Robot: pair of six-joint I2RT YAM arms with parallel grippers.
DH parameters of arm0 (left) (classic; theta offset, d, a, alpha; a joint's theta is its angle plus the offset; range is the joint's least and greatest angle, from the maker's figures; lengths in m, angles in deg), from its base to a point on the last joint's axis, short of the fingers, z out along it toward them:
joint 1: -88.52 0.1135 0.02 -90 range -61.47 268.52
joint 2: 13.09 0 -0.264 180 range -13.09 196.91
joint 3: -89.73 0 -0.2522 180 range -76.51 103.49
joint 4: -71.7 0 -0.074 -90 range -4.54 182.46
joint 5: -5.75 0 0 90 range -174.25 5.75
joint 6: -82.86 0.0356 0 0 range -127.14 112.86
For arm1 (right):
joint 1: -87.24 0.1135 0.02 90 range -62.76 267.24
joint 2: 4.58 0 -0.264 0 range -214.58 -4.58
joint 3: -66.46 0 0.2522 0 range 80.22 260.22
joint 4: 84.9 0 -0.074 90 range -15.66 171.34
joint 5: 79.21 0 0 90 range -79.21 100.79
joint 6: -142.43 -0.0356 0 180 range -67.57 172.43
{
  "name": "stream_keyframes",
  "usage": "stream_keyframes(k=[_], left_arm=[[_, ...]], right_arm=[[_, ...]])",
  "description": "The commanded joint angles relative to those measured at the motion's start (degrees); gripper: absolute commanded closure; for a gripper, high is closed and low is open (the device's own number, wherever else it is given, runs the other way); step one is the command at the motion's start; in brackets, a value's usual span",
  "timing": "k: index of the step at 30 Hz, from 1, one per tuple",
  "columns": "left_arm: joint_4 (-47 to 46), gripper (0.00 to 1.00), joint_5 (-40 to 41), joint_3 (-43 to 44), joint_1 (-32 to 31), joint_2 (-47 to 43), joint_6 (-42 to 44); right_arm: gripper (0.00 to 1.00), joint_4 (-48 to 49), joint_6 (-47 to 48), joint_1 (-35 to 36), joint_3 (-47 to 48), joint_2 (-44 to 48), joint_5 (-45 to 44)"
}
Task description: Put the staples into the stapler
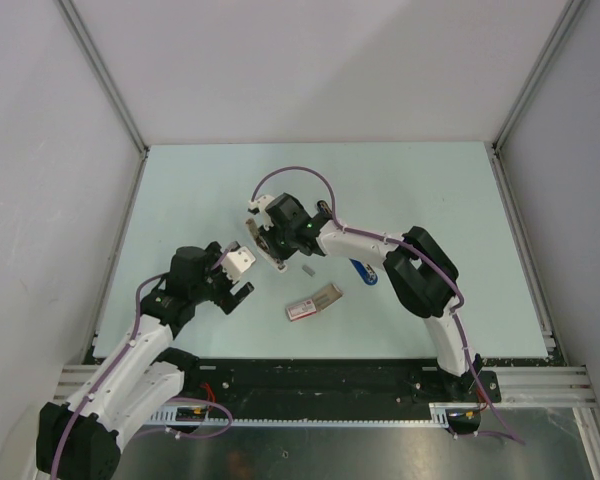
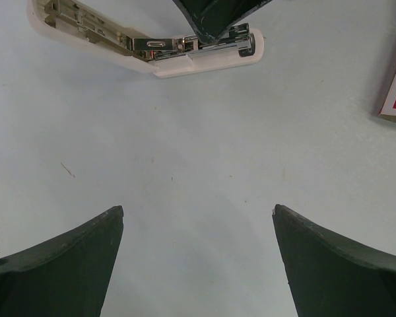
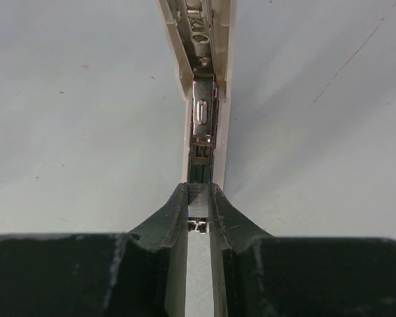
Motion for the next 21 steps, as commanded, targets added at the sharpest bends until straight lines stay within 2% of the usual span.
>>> stream_keyframes(k=[1,21], left_arm=[[-1.7,0.01,-0.3,-0.3,0.6,-0.6,0.6],[-1.6,0.0,-0.5,-0.3,0.6,-0.7,0.6]], right_arm=[[0.94,0.3,-1.1,0.4,2.9,-0.8,-0.3],[0.94,0.1,-1.1,0.6,3.1,-1.5,-0.9]])
